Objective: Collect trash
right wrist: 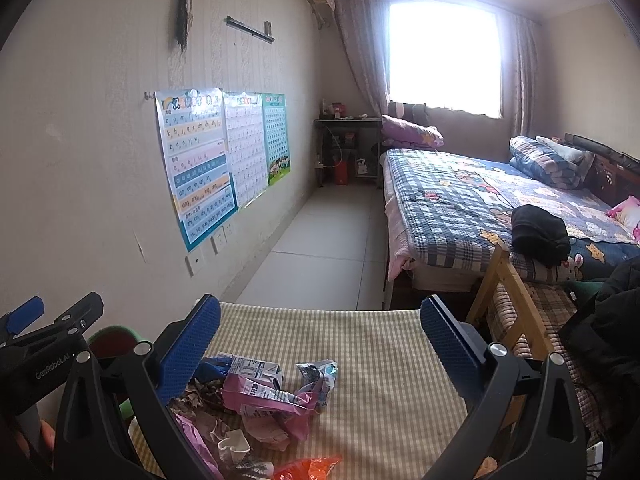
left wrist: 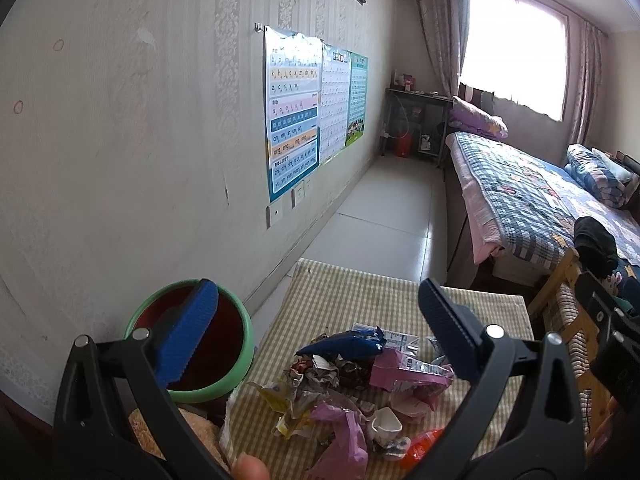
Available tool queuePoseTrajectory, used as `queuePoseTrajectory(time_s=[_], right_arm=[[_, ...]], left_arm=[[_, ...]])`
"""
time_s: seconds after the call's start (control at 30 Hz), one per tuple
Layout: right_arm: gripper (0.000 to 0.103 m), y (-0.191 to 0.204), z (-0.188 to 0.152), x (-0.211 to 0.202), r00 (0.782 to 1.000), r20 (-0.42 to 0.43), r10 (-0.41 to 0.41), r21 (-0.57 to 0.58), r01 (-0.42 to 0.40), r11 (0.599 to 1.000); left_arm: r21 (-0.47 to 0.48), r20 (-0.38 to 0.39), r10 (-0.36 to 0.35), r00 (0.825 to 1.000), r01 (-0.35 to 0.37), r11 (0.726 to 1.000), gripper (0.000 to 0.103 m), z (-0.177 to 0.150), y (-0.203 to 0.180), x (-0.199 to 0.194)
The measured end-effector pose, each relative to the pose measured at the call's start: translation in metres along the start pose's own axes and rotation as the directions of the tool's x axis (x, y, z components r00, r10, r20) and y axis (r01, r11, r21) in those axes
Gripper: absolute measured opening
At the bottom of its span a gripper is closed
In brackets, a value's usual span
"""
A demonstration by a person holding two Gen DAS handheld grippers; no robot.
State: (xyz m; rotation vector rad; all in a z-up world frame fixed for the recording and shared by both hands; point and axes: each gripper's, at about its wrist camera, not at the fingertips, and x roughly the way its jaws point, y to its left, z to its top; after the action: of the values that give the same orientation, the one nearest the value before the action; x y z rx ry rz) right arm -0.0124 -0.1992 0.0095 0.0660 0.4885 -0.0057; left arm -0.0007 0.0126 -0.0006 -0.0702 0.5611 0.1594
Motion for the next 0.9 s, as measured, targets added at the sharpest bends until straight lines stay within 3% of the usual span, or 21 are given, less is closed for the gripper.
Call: queuePoseTrajectory(time_s=[0.9], right_arm=[[0.096, 0.0009, 0.001, 0.0014, 1.0, -0.007, 0.0, 0.003, 0.0, 1.0]], left_arm=[[0.004, -0.009, 0.01, 1.0, -0.01, 1.0, 0.098, -0.0058, 0.0015, 0.0032]])
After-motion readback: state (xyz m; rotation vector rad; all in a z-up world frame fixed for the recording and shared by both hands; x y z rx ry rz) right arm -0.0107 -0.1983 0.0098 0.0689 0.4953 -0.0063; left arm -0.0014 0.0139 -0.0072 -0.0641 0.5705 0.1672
